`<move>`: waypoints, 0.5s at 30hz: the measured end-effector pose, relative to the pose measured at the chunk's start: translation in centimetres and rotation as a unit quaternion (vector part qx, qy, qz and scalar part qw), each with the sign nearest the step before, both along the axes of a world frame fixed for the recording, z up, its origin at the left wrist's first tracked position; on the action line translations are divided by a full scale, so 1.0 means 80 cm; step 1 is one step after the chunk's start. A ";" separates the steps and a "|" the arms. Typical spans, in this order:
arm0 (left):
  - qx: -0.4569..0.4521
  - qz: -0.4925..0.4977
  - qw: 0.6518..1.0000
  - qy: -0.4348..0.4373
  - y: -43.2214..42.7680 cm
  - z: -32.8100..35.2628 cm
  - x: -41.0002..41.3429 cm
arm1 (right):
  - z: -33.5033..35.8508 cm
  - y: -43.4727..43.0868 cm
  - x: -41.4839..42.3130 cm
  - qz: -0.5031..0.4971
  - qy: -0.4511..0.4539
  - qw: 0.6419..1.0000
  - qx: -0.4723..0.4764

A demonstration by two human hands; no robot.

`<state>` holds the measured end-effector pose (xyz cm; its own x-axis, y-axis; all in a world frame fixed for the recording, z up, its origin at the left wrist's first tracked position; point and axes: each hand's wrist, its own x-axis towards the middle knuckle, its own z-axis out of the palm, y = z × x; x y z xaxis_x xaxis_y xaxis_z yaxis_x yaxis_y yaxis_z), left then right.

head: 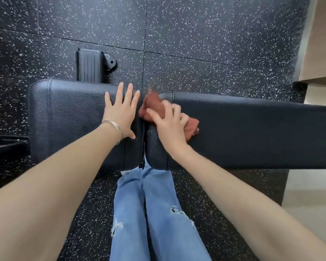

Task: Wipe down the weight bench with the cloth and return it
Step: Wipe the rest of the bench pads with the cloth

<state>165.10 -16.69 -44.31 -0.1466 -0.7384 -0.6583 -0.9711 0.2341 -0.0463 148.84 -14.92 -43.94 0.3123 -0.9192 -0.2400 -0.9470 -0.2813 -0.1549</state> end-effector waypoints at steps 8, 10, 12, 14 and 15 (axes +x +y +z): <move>-0.006 -0.008 1.000 0.003 0.002 -0.001 0.003 | -0.007 0.004 -0.038 0.084 0.011 0.996 -0.036; -0.005 -0.006 1.000 0.000 0.002 -0.001 0.004 | -0.015 -0.045 -0.022 -0.011 -0.001 1.000 0.011; -0.004 -0.005 1.000 -0.003 0.001 -0.001 0.004 | -0.024 -0.082 -0.011 -0.090 -0.001 0.996 0.026; -0.001 -0.007 1.000 -0.004 0.001 0.001 0.003 | -0.025 -0.086 -0.013 -0.092 0.006 0.996 0.013; -0.001 -0.007 1.000 -0.006 0.001 0.003 0.002 | -0.021 -0.074 -0.017 -0.073 0.005 0.997 0.001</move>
